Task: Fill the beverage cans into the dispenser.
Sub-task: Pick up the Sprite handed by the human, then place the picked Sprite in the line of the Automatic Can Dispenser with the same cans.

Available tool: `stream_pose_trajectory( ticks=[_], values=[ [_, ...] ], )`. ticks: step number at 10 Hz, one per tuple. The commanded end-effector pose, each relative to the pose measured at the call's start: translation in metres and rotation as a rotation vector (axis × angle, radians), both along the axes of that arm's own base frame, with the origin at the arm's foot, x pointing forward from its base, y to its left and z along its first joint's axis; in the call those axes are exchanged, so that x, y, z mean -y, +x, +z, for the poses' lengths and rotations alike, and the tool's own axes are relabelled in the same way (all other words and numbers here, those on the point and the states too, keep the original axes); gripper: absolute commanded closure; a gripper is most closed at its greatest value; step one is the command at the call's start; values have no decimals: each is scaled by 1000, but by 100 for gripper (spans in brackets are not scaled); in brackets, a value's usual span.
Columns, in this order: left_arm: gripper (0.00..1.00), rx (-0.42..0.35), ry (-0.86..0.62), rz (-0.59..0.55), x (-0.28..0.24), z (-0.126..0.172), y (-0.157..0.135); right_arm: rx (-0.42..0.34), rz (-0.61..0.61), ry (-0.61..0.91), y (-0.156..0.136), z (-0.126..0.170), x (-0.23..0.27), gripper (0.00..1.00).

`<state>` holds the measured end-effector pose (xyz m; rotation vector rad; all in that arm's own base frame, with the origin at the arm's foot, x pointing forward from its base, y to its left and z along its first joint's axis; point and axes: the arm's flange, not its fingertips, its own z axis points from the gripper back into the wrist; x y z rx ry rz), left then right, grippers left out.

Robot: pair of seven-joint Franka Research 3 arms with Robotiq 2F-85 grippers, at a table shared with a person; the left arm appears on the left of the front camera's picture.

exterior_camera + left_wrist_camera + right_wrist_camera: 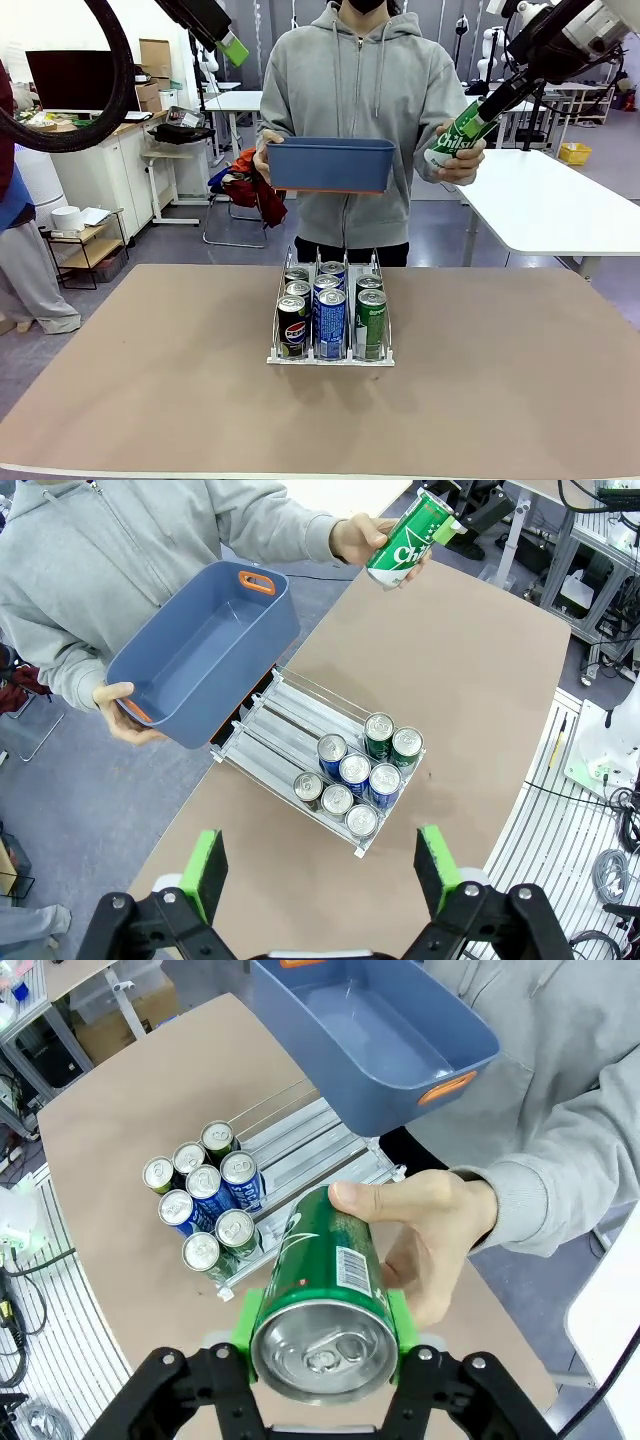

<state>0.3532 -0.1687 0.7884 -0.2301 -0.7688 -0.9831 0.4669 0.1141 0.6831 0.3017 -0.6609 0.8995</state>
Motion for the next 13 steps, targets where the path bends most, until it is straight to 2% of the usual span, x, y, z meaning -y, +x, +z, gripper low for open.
stream_pose_trajectory(
  ticks=[1,2,5,7,13],
  values=[
    [0,-7,-10,-7,-3,-2,0,7,-21,44,-2,-5,-3,94],
    [0,-7,-10,-7,-3,-2,0,9,-14,46,-3,-6,-3,100],
    [0,-7,-10,-7,-3,-2,0,34,6,61,-6,-3,-2,100],
    [0,-7,-10,-7,-3,-2,0,2,-15,57,-6,-3,-4,100],
    [0,-7,-10,-7,-3,-2,0,7,-5,32,-1,2,-1,100]
  ],
)
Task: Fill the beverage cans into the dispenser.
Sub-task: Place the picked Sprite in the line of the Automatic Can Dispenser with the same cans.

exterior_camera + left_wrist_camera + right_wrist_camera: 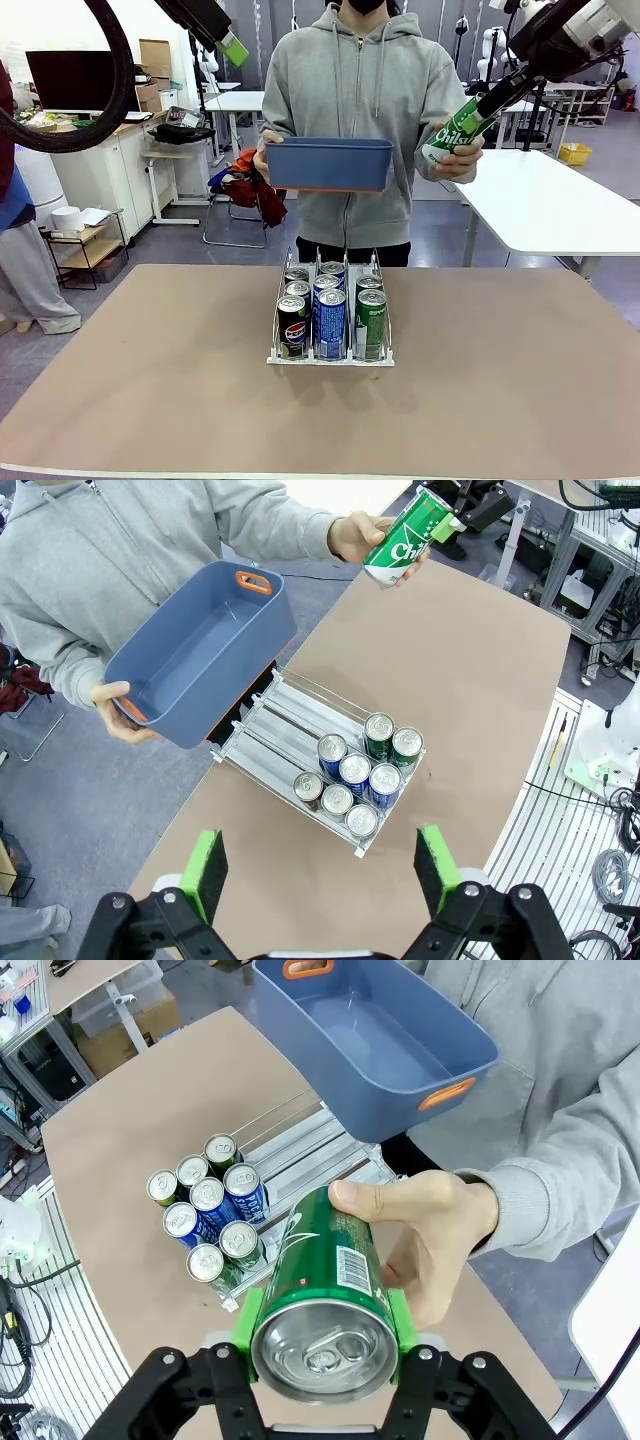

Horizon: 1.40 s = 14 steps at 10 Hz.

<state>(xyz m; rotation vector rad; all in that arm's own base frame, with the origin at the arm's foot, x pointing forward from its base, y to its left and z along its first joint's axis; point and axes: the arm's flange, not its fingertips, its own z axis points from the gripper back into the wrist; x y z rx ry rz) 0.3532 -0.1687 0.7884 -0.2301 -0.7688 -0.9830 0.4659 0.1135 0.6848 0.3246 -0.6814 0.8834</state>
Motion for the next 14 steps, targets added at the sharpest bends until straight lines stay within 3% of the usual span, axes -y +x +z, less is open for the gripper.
stream_pose_trajectory(
  ticks=[1,14],
  values=[
    [0,-7,-10,-7,-3,-2,0,1,3,1,0,0,-1,100],
    [0,-7,-10,-7,-3,-2,0,1,3,1,0,0,-1,100]
  ],
)
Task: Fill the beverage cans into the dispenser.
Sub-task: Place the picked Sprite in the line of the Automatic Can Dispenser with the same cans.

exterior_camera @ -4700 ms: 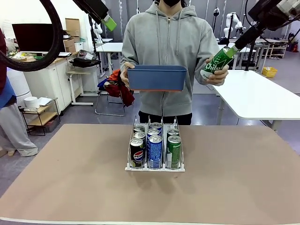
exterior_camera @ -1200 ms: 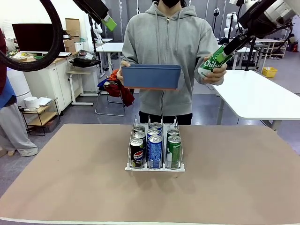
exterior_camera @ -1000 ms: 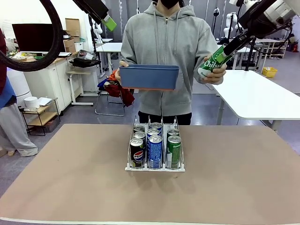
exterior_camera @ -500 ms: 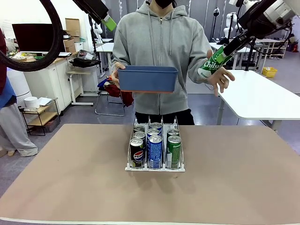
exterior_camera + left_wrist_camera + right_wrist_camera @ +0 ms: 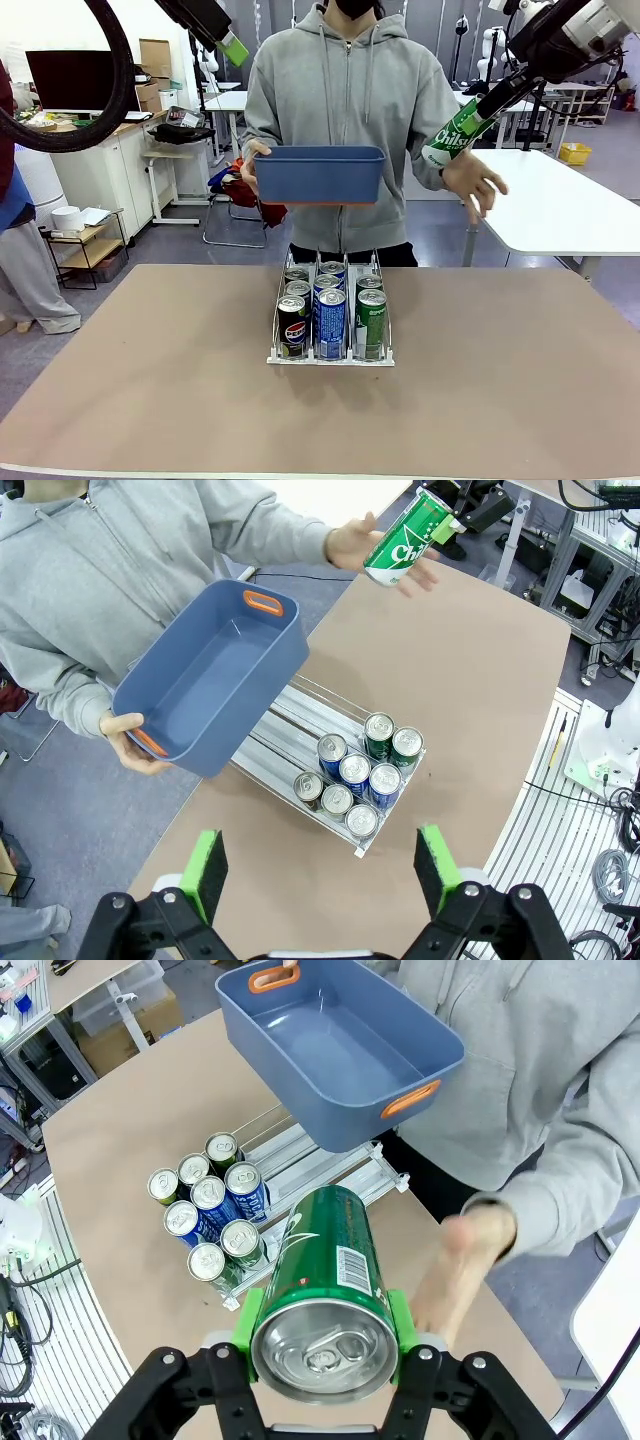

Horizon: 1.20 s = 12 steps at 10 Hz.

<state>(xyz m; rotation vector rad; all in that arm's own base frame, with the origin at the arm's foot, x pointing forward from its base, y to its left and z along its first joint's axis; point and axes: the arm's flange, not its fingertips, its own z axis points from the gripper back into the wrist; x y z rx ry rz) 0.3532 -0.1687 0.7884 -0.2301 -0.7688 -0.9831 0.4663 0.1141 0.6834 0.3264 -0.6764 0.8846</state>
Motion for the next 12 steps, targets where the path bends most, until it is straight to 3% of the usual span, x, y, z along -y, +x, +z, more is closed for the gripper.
stream_pose_trajectory(
  ticks=[1,2,4,7,9,12],
  values=[
    [0,-7,-10,-7,-3,-2,0,6,1,2,-1,2,-1,100],
    [0,-7,-10,-7,-3,-2,0,0,0,0,0,0,0,42],
    [0,-7,-10,-7,-3,-2,0,-27,11,-31,-16,8,8,42],
    [0,-7,-10,-7,-3,-2,0,-119,95,-130,-64,2,19,42],
    [0,-7,-10,-7,-3,-2,0,-187,110,-200,-85,-25,20,42],
    [0,-7,-10,-7,-3,-2,0,-249,40,-243,-117,-111,-7,42]
  ],
)
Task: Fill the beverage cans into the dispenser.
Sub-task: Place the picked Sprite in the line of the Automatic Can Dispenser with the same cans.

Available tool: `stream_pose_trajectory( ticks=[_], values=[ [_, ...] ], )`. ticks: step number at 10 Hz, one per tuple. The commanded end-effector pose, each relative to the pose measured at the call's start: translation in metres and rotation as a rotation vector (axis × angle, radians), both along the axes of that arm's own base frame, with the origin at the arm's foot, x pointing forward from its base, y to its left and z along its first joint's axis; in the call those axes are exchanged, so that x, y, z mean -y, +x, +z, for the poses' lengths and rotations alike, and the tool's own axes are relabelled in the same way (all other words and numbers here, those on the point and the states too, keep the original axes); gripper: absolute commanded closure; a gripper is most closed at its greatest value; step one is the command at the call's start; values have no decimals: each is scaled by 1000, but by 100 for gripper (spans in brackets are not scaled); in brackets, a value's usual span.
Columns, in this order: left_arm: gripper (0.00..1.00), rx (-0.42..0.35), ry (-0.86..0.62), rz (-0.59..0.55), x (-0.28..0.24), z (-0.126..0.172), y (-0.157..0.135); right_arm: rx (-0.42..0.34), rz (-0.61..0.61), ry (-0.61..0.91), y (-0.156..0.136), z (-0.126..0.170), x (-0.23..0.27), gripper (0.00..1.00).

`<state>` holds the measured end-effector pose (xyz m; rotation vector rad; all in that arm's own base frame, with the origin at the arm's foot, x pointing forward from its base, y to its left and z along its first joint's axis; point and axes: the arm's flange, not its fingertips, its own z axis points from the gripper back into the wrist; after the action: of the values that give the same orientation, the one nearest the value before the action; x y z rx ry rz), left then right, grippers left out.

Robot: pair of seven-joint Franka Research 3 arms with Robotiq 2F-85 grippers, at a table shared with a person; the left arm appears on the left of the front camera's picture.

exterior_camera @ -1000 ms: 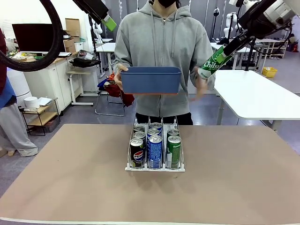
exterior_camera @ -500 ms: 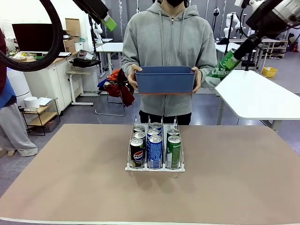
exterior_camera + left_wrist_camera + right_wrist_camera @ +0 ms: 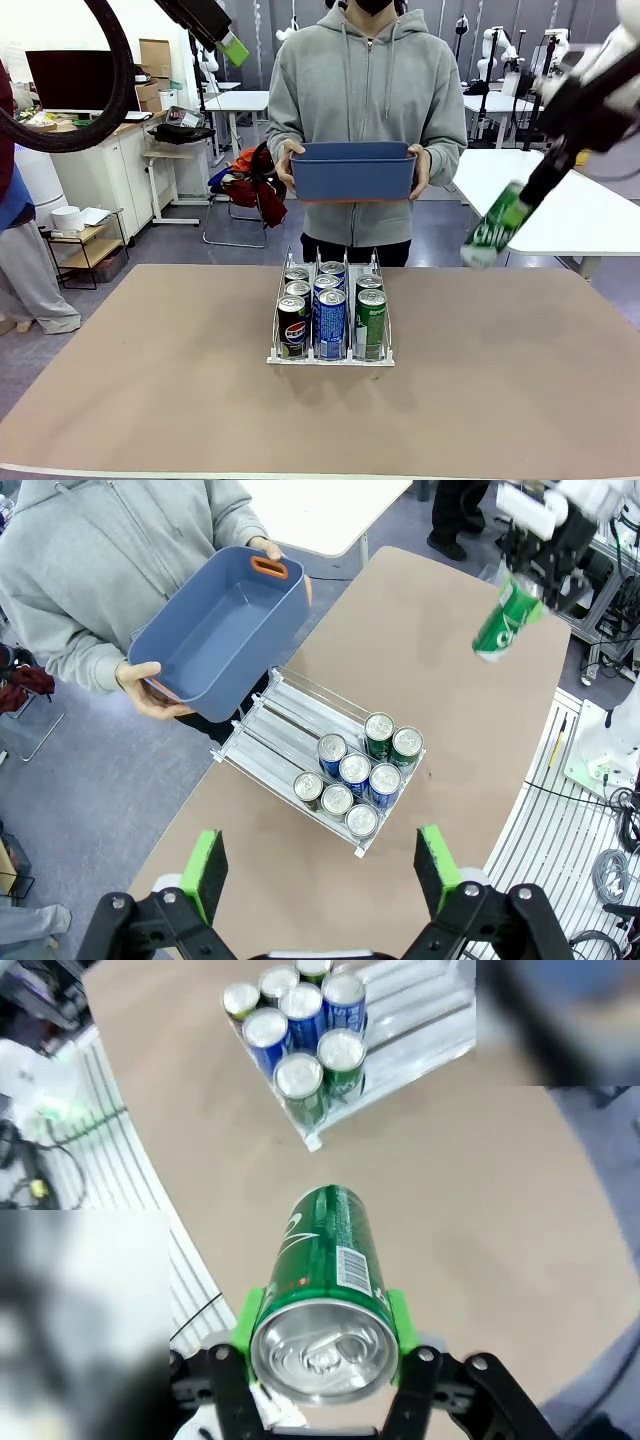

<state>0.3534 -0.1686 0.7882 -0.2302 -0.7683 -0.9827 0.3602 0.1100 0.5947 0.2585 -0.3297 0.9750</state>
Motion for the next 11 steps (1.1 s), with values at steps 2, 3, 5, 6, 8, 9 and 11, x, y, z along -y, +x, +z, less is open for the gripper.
stream_pose_trajectory(
  ticks=[2,3,5,6,8,9,11],
  values=[
    [0,-6,-10,-8,-3,-2,0,69,-63,-43,-25,-49,-25,42],
    [0,-6,-10,-8,-3,-2,0,86,-56,-58,-26,-55,-28,42],
    [0,-6,-10,-8,-3,-2,0,28,-28,-38,-22,-61,-24,42],
    [0,-6,-10,-8,-3,-2,0,28,-28,-38,-22,-61,-24,42],
    [0,-6,-10,-8,-3,-2,0,28,-28,-38,-22,-61,-24,42],
    [0,-6,-10,-8,-3,-2,0,28,-28,-38,-22,-61,-24,42],
    [0,-6,-10,-8,-3,-2,0,30,-40,-94,-25,-74,-35,42]
  ],
)
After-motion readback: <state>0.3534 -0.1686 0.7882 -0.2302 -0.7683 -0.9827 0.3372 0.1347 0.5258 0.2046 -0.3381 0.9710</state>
